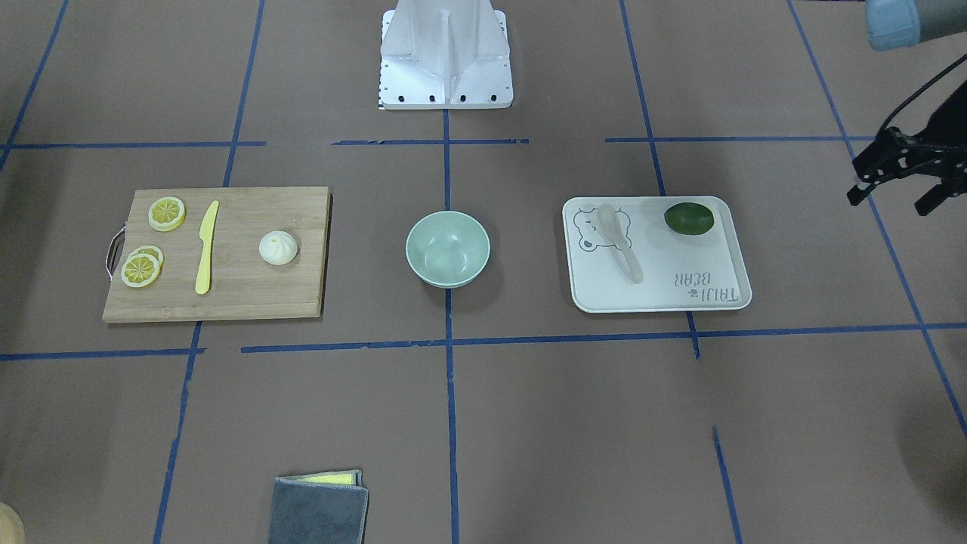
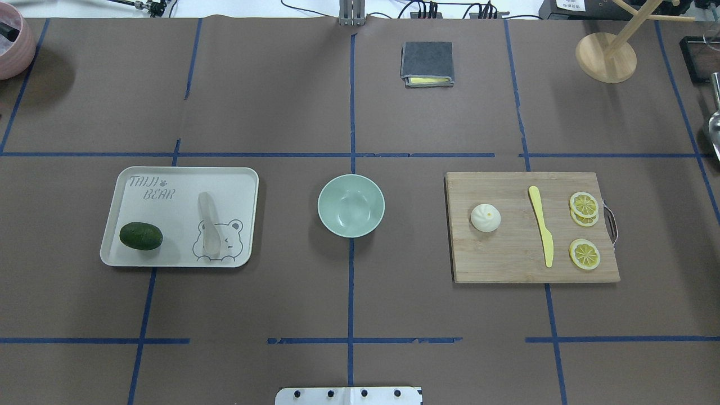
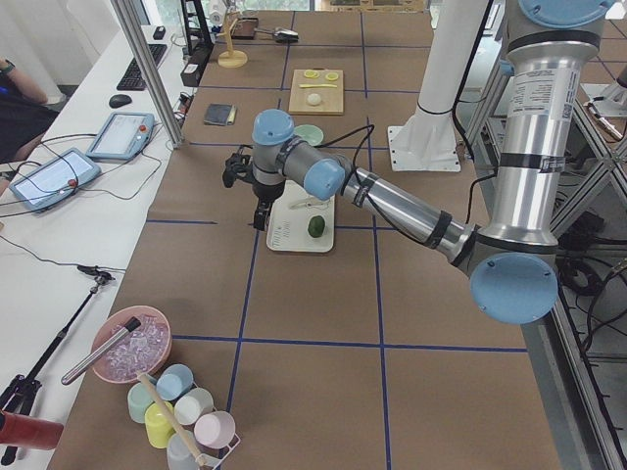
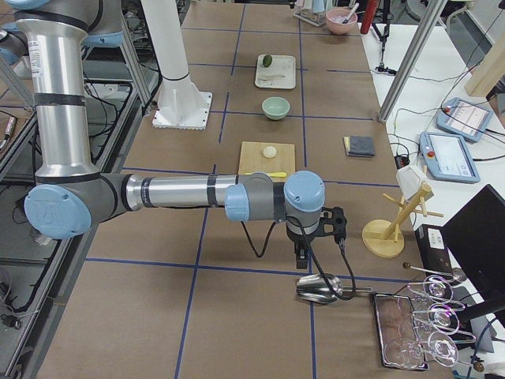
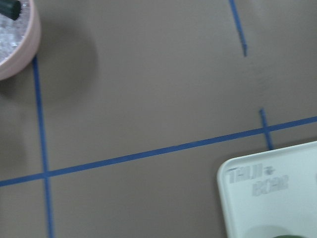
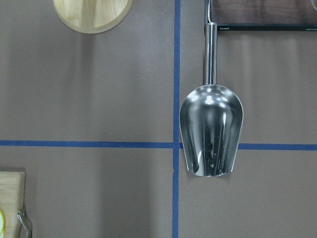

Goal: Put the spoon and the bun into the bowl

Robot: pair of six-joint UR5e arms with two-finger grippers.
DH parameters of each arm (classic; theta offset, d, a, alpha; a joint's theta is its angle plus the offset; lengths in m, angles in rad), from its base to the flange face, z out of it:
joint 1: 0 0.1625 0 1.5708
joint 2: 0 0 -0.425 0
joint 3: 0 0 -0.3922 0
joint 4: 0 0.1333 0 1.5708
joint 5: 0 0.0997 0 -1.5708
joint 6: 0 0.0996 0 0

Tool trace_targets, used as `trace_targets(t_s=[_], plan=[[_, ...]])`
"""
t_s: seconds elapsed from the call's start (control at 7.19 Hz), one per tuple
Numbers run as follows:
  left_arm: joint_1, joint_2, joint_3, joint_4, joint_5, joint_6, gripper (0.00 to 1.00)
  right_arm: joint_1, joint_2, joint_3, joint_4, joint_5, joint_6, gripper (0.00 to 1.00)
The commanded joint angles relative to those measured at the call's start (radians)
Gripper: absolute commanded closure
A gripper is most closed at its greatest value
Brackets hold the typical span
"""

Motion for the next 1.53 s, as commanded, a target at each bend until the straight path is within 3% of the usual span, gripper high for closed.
trace_targets(t_s=[0.0, 0.14, 0.42, 0.97, 1.39], plan=[[0.238, -0.107, -0.005, -0.002, 0.172, -0.366, 0.0, -0.004, -0.001, -0.014, 0.028, 0.007, 0.01, 0.0], [0.327, -0.141, 0.013, -0.011, 0.208, -0.485, 0.0, -0.005, -0.001, -0.013, 0.046, 0.007, 0.011, 0.0], [0.484, -0.221, 0.119, -0.038, 0.369, -0.665, 0.0, -0.021, 0.01, -0.003, 0.051, 0.021, 0.031, 0.0], [0.566, -0.238, 0.266, -0.156, 0.417, -0.716, 0.04, -0.119, 0.01, 0.131, 0.059, 0.048, 0.256, 0.0], [0.597, -0.239, 0.288, -0.157, 0.417, -0.713, 0.1, -0.174, 0.012, 0.2, 0.059, 0.048, 0.371, 0.0]])
